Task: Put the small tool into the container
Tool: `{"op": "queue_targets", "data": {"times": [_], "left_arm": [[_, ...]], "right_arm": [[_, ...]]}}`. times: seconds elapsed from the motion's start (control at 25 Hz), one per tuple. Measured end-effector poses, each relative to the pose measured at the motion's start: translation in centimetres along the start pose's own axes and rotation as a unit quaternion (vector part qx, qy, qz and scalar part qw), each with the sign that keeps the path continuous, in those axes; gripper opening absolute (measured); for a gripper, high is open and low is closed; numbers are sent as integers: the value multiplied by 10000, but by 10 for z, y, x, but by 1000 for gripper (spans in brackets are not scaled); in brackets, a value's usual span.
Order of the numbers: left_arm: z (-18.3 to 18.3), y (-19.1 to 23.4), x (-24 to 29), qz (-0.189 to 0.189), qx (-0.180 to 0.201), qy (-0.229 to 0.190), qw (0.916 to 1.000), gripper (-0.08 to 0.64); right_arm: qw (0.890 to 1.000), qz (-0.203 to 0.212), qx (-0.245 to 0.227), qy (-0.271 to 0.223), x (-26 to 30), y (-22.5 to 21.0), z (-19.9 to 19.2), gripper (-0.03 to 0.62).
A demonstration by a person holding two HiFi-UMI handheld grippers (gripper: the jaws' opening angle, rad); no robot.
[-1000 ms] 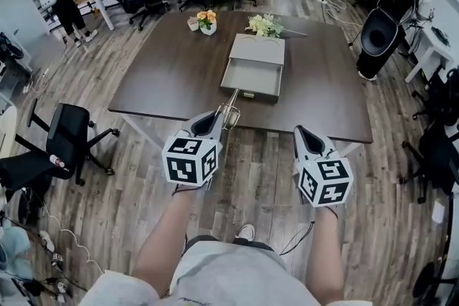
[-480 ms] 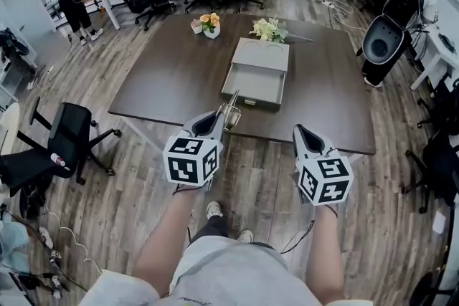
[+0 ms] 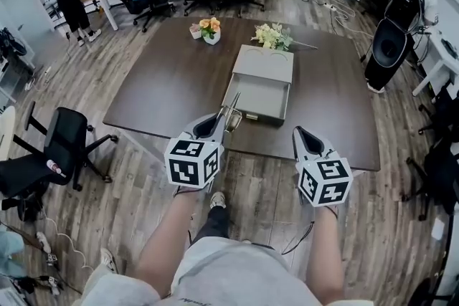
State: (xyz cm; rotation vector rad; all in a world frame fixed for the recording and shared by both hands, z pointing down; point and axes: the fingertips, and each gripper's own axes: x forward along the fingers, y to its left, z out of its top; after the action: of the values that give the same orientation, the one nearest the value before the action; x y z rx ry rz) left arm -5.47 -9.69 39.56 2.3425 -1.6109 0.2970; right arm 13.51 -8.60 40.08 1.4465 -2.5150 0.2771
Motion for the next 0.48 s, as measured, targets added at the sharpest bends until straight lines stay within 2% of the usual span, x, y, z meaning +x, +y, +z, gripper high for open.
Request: {"op": "queue_targets", "data": {"times": [0.48], "left_arm": [[31, 66, 77, -278, -35, 190, 9994, 18]], "right_arm": [[9996, -258, 95, 119, 90, -15, 33, 3]]}}
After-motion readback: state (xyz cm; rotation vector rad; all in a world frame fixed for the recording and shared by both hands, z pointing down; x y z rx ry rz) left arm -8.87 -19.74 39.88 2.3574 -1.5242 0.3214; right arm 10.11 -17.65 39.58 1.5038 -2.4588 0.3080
